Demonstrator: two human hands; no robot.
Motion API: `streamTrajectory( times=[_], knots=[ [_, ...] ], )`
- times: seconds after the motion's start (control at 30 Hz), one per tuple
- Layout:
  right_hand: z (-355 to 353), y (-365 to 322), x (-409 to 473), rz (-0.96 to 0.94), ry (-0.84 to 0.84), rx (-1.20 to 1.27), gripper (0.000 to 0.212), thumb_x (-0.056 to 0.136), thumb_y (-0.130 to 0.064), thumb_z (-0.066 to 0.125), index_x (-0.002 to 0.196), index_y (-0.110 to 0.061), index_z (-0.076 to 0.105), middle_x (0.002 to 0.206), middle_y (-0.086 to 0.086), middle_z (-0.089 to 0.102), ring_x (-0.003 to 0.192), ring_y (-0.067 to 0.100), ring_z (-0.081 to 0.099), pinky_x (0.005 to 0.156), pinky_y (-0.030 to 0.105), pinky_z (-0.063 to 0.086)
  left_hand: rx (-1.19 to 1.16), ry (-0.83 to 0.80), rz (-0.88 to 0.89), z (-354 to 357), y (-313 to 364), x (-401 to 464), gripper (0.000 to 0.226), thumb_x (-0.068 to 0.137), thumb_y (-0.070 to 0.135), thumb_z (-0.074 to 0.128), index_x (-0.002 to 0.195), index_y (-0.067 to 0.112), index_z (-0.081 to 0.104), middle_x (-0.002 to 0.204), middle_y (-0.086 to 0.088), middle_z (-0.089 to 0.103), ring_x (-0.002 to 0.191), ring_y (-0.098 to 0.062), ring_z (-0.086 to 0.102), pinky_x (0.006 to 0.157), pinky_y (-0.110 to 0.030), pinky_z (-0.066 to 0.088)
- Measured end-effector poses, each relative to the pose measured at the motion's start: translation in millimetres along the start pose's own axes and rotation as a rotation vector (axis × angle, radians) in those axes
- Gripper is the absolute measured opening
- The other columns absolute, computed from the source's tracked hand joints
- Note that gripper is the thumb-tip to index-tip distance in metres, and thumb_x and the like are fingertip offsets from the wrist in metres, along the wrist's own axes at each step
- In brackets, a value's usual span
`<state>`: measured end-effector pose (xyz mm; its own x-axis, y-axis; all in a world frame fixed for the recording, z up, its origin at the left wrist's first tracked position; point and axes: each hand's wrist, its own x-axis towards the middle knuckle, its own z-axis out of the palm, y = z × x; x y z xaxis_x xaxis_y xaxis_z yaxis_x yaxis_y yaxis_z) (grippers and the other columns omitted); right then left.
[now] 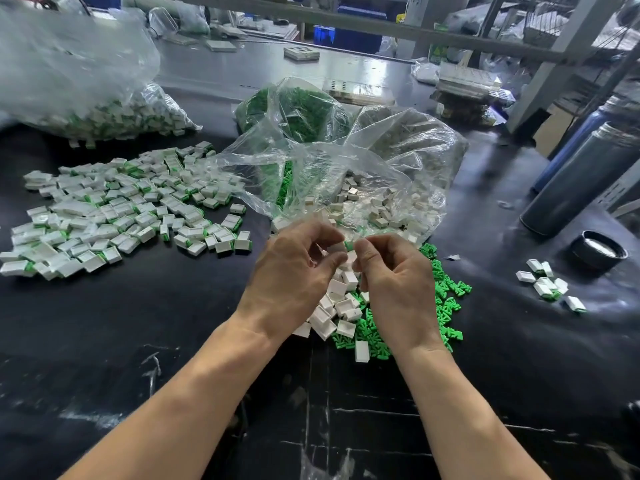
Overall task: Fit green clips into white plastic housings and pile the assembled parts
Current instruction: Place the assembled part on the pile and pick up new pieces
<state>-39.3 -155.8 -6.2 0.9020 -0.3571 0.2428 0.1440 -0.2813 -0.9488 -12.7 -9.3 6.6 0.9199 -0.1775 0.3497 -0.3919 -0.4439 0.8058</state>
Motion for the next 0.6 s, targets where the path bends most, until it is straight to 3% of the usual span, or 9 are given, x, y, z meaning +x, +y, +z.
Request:
streamTrajectory(
  times=[0.13,0.2,0.4,0.6],
  knots=[
    [-7.3,1.4,5.2,0.043,0.054,-0.030,0.021,0.101,-0.030,0.065,0.082,-0.022,0.069,0.064,-0.009,0.066,0.054,0.004,0.054,0.056,0.022,0.041,0.233,0.023,-0.101,-14.6,-14.0,7.2,0.014,0.092,0.027,0.074,0.104,0.026,0.069,0.105,0.012,0.061,0.094,-0.006,0.061,0.094,-0.032,0.057],
    [-11.3,2.8,8.0,0.060,0.070,-0.081,0.022,0.100,-0.032,0.066,0.081,-0.023,0.070,0.068,-0.007,0.069,0.056,0.009,0.056,0.058,0.029,0.043,0.343,0.070,-0.174,-24.5,-21.1,10.3,0.013,0.093,0.027,0.074,0.104,0.024,0.070,0.104,0.007,0.064,0.096,-0.013,0.064,0.094,-0.040,0.058],
    [-19.3,7.1,11.9,0.113,0.068,-0.293,0.021,0.099,-0.038,0.064,0.084,-0.024,0.070,0.074,-0.008,0.070,0.077,0.015,0.068,0.070,0.032,0.051,0.644,0.186,-0.311,-43.3,-40.5,21.0,0.020,0.094,0.025,0.072,0.113,0.023,0.073,0.112,-0.006,0.069,0.110,-0.030,0.061,0.101,-0.047,0.045],
    [-25.5,6.5,14.5,0.144,0.058,-0.526,0.014,0.098,-0.037,0.065,0.091,-0.027,0.072,0.083,-0.012,0.070,0.084,0.017,0.067,0.078,0.035,0.054,0.710,0.251,-0.381,-52.3,-51.3,23.5,0.030,0.092,0.005,0.061,0.116,0.020,0.071,0.121,-0.014,0.059,0.119,-0.037,0.050,0.103,-0.049,0.034]
  ],
)
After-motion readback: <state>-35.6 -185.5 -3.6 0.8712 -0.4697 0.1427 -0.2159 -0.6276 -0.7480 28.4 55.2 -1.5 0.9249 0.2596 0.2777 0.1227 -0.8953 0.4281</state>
